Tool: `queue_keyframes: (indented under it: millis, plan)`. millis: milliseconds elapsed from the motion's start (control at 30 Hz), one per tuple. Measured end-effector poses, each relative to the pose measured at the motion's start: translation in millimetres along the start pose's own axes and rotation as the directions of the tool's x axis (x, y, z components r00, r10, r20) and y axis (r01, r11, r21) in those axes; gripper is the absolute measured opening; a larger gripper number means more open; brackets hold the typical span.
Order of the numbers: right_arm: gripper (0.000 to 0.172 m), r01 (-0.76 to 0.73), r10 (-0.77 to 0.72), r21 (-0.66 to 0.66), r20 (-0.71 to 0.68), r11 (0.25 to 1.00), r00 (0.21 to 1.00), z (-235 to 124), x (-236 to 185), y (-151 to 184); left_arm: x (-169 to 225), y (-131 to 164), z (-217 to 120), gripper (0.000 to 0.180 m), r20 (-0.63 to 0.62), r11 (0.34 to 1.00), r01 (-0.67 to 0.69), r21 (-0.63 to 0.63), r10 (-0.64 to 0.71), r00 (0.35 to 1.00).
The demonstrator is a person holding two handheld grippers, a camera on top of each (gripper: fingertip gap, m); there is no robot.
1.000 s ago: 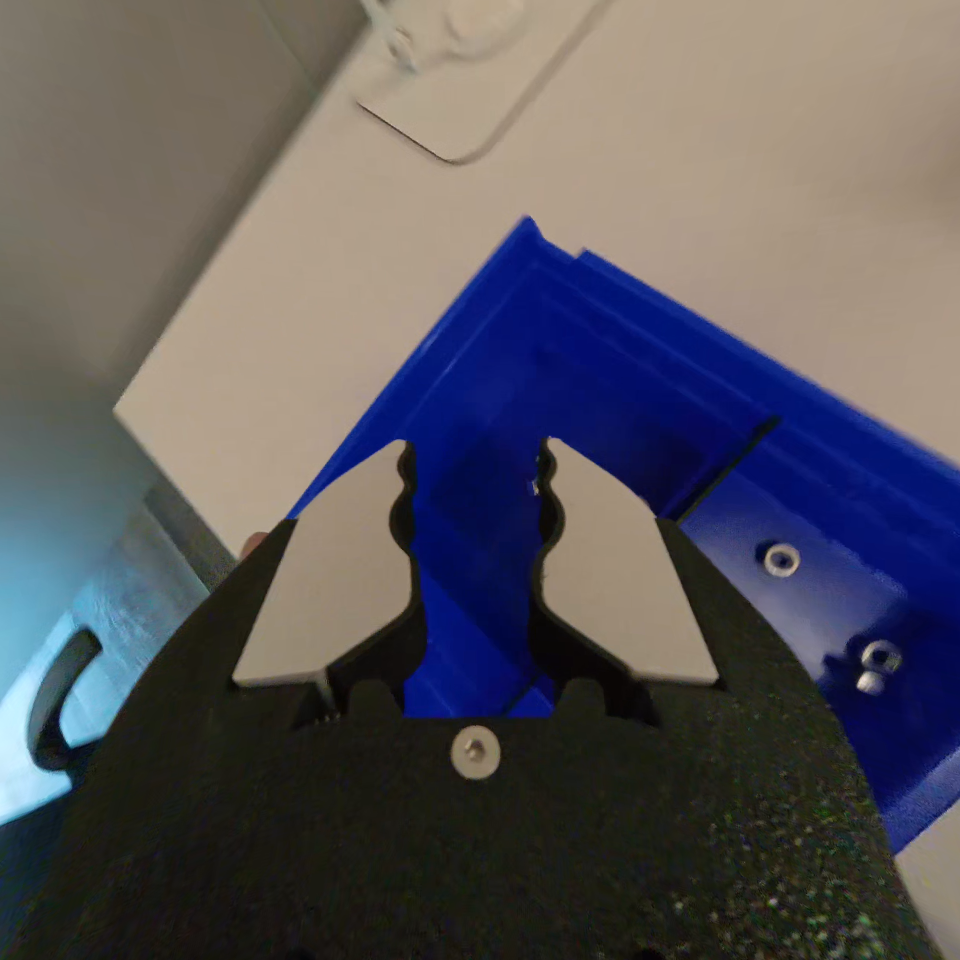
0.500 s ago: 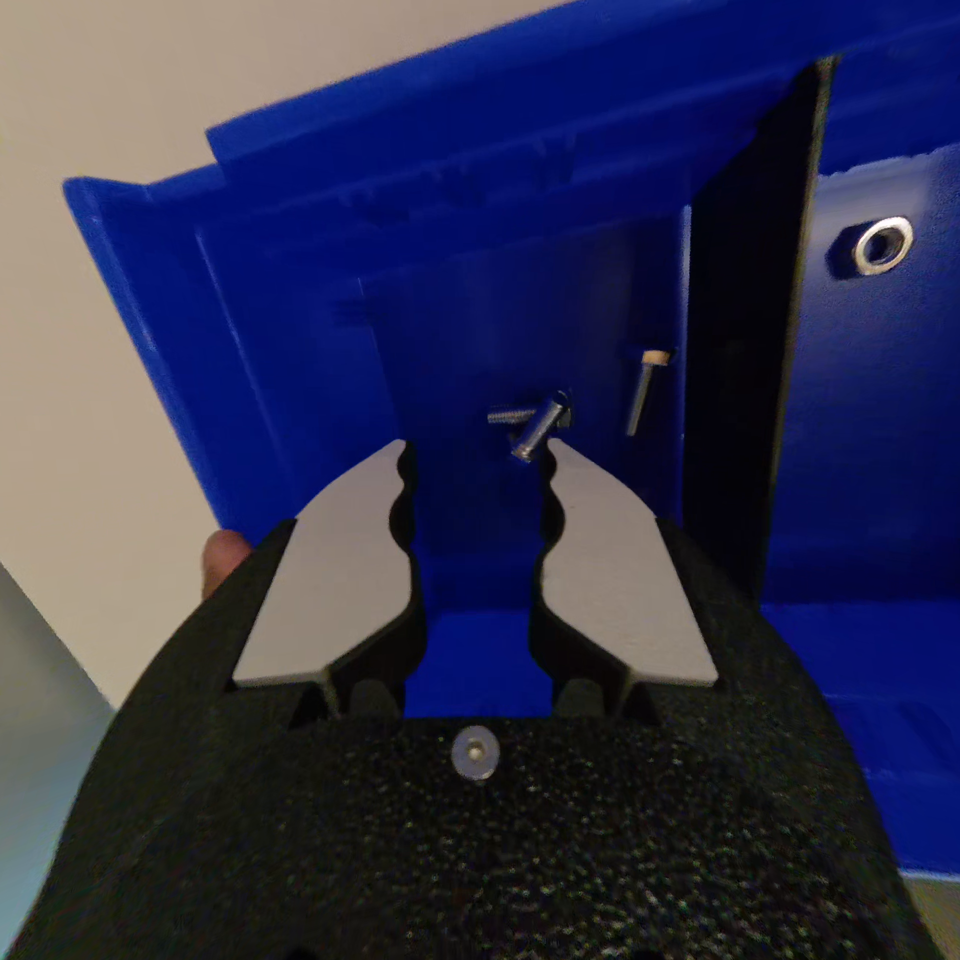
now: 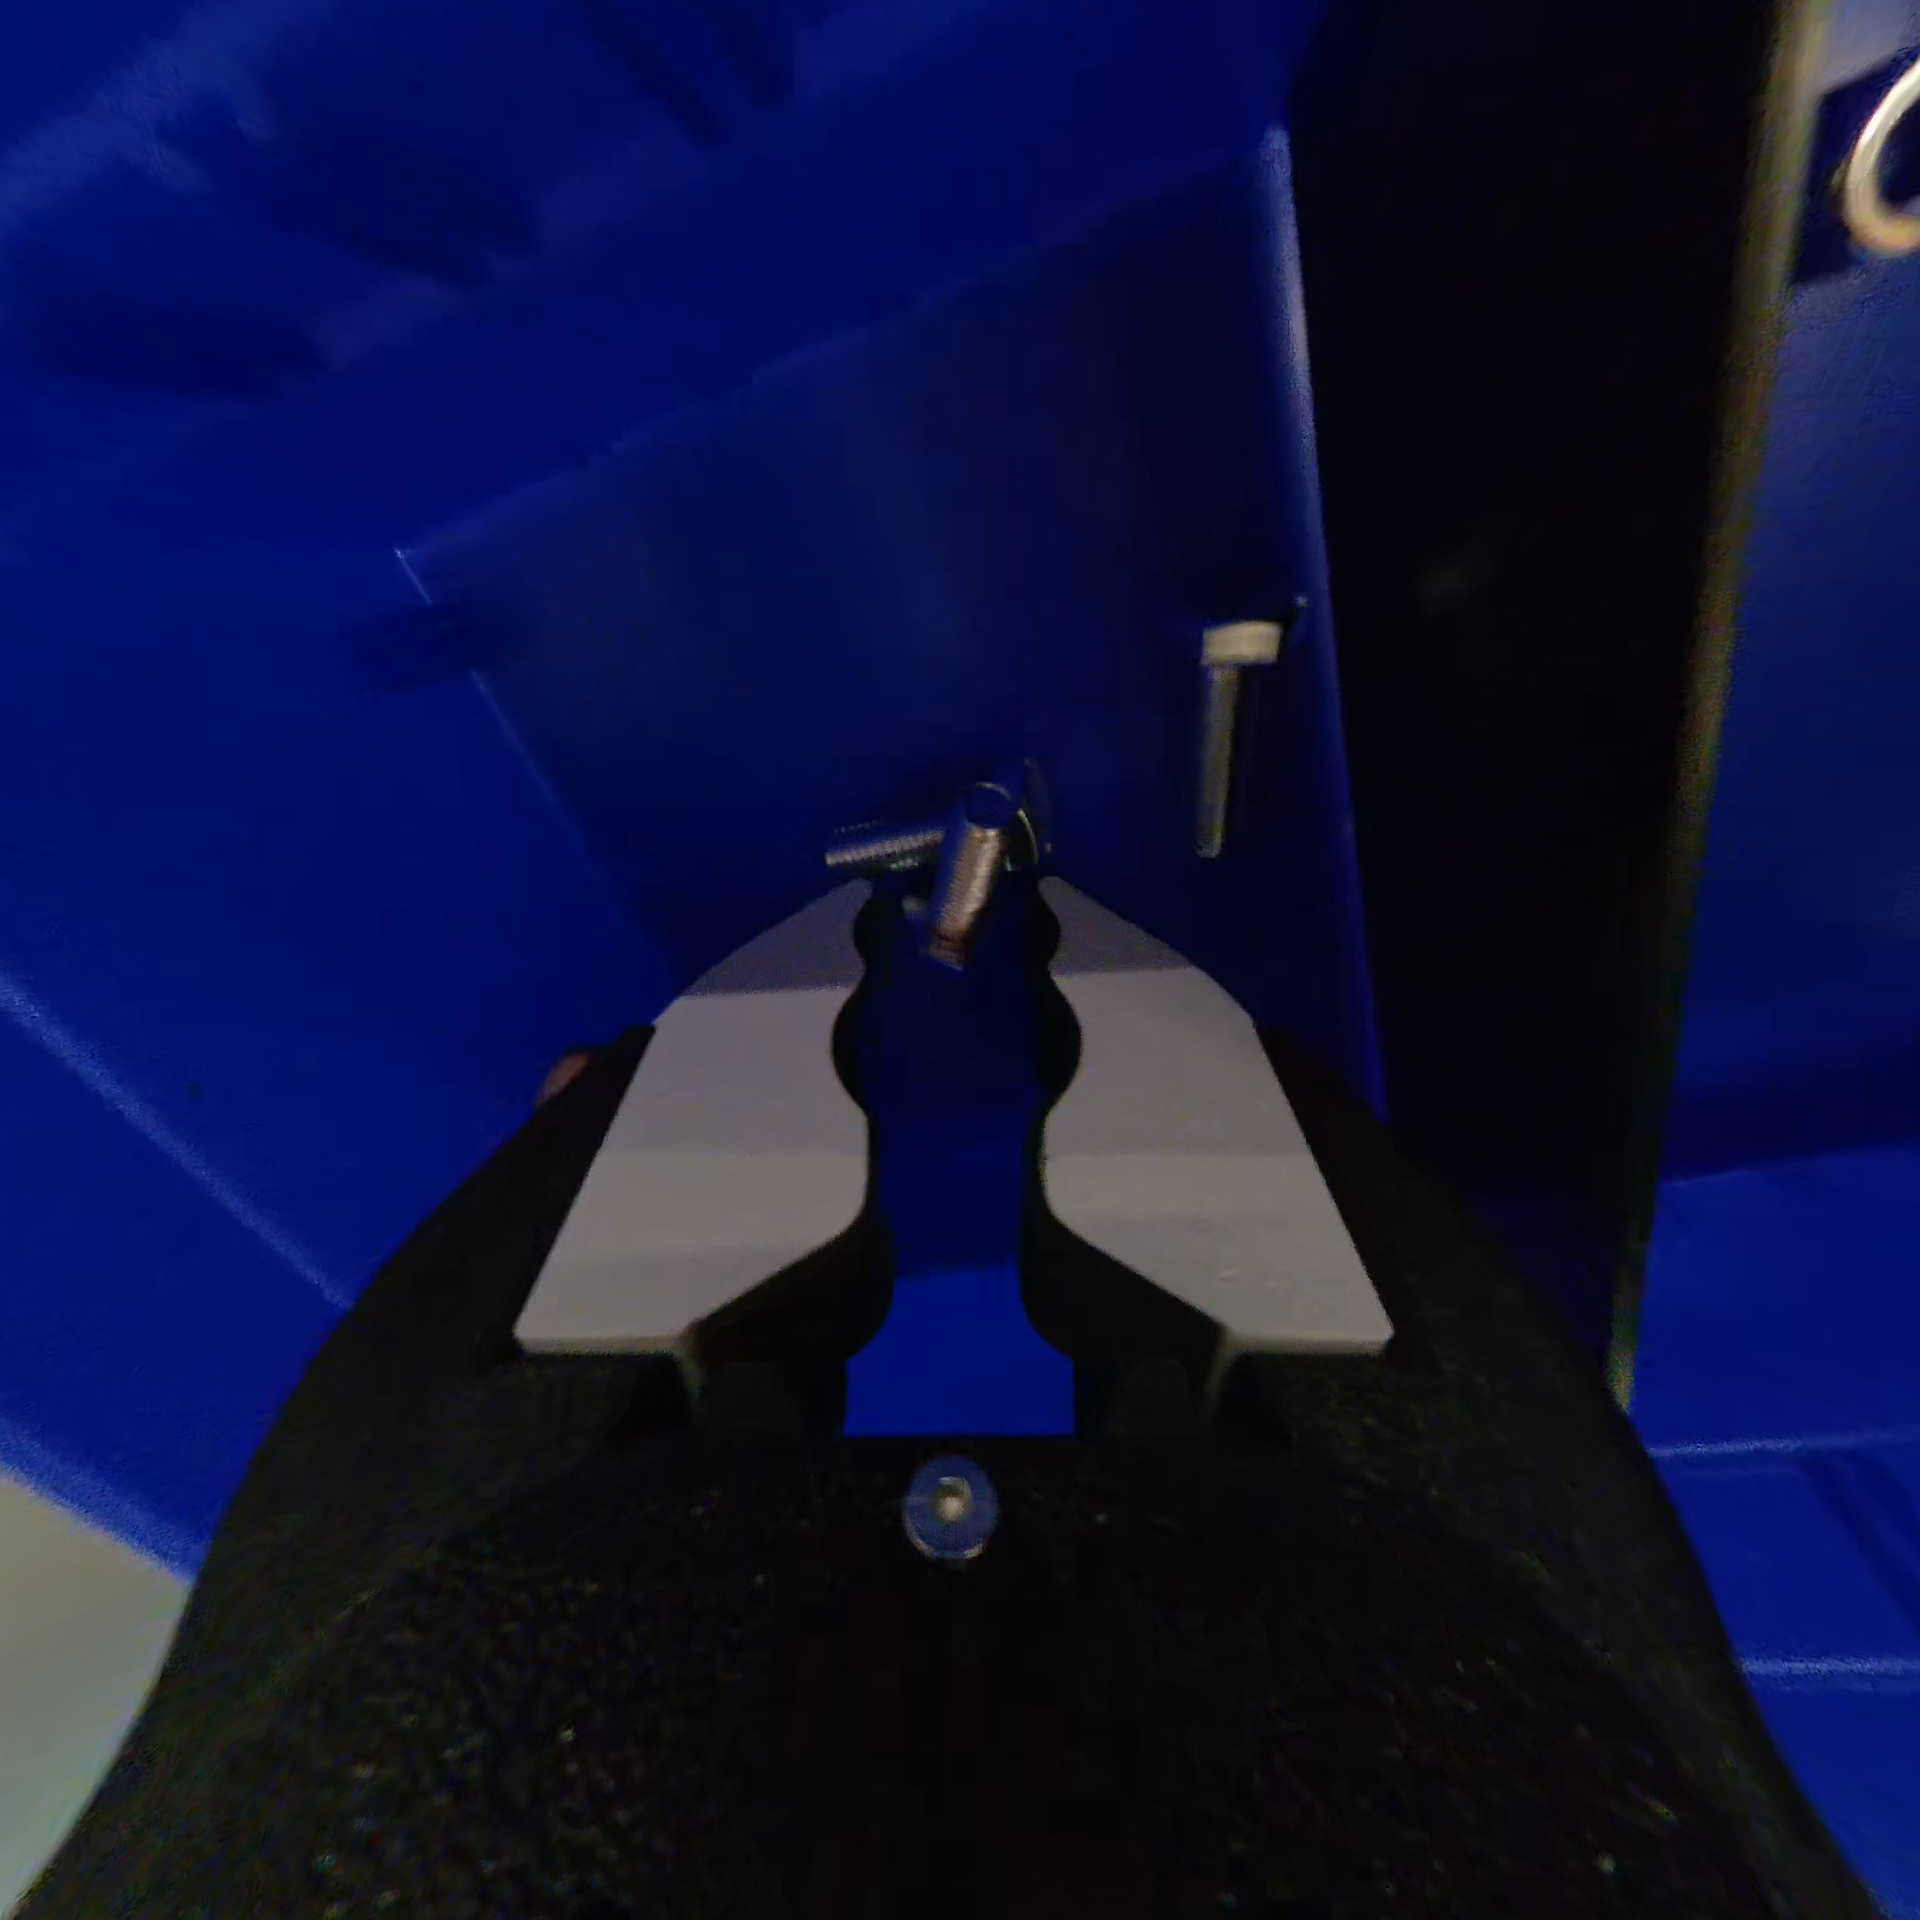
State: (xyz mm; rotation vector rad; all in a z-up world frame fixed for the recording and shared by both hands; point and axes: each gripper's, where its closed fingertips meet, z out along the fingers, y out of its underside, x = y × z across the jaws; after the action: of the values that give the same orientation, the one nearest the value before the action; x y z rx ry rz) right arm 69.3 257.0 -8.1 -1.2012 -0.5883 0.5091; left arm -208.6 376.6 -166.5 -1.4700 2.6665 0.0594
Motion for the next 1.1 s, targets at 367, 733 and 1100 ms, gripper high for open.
queue_keyframes:
  millis: [367,733,1100]
  plan:
    - [0.020,0.005,-0.005,0.011,-0.017,1.000,1.000,-3,4,-6,-20,-8,-53,0.018,0.231,0.955,0.285,0.078,-0.296,0.927]
    - [0.018,-0.016,0.021,0.049,-0.090,0.999,0.996,-16,26,-18,27,-264,-69,0.017,0.225,0.925,0.305,0.227,-0.355,0.907]
    - [0.017,-0.045,0.045,0.003,-0.108,0.999,0.993,-16,32,-1,62,-301,2,0.025,-0.010,0.838,0.488,0.244,-0.501,0.865]
